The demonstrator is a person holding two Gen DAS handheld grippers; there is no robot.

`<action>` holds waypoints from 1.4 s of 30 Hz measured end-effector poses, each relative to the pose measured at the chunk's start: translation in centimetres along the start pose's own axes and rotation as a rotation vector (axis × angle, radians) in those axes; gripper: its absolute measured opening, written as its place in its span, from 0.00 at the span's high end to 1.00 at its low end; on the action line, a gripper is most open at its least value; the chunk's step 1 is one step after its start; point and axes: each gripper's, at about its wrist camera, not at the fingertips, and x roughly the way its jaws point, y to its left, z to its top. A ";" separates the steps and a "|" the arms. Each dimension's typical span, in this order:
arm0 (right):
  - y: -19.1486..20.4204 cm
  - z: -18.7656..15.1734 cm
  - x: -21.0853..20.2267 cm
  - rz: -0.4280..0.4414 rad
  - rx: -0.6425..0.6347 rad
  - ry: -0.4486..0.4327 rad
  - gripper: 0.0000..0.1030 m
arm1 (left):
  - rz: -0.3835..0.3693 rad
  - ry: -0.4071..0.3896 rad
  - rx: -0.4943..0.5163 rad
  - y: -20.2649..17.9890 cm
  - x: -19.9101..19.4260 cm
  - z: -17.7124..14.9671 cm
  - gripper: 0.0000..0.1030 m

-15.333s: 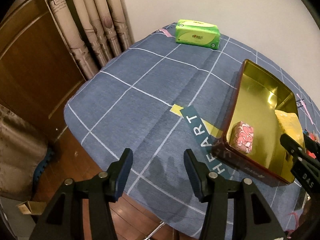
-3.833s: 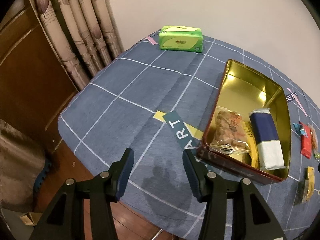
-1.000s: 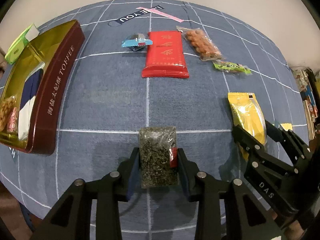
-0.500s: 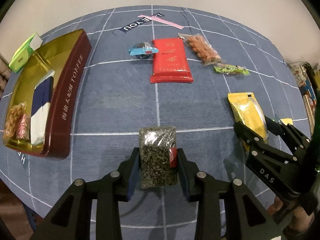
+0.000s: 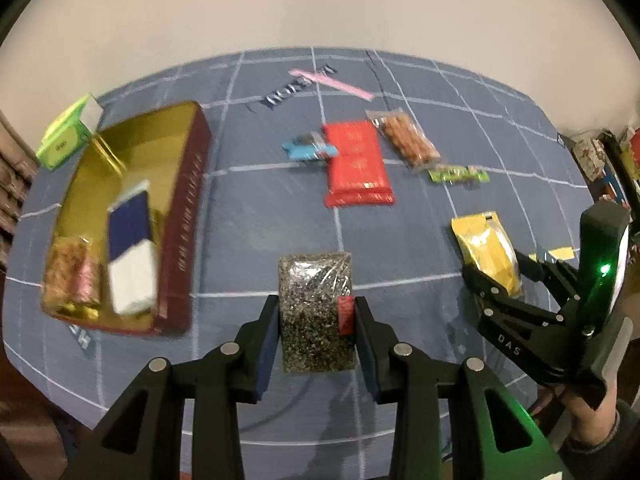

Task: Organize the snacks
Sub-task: 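Carry the dark seaweed packet into the tin and open the left tool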

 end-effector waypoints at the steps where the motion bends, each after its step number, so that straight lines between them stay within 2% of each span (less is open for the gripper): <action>1: 0.0 0.0 0.0 0.000 0.000 0.000 0.48 | 0.008 -0.007 -0.002 0.4 -0.3 0.2 0.65; 8: 0.0 0.0 0.0 -0.002 0.001 0.003 0.48 | 0.102 -0.054 -0.053 5.4 -2.0 1.4 0.65; 17: 0.0 0.1 0.0 -0.003 0.001 0.006 0.48 | 0.197 -0.037 -0.164 12.6 -1.8 1.4 0.65; 24: -0.1 0.2 0.1 -0.004 0.003 0.007 0.48 | 0.235 -0.004 -0.216 16.7 -0.7 1.0 0.65; 32: 0.0 0.2 0.2 -0.010 0.008 0.010 0.48 | 0.242 0.027 -0.215 18.3 0.7 0.4 0.65; 38: 0.1 0.1 0.2 -0.016 0.011 0.012 0.48 | 0.229 0.022 -0.159 17.4 1.4 0.6 0.65; 42: 0.1 0.1 0.2 -0.017 0.011 0.011 0.48 | 0.230 0.022 -0.165 17.3 1.9 0.8 0.65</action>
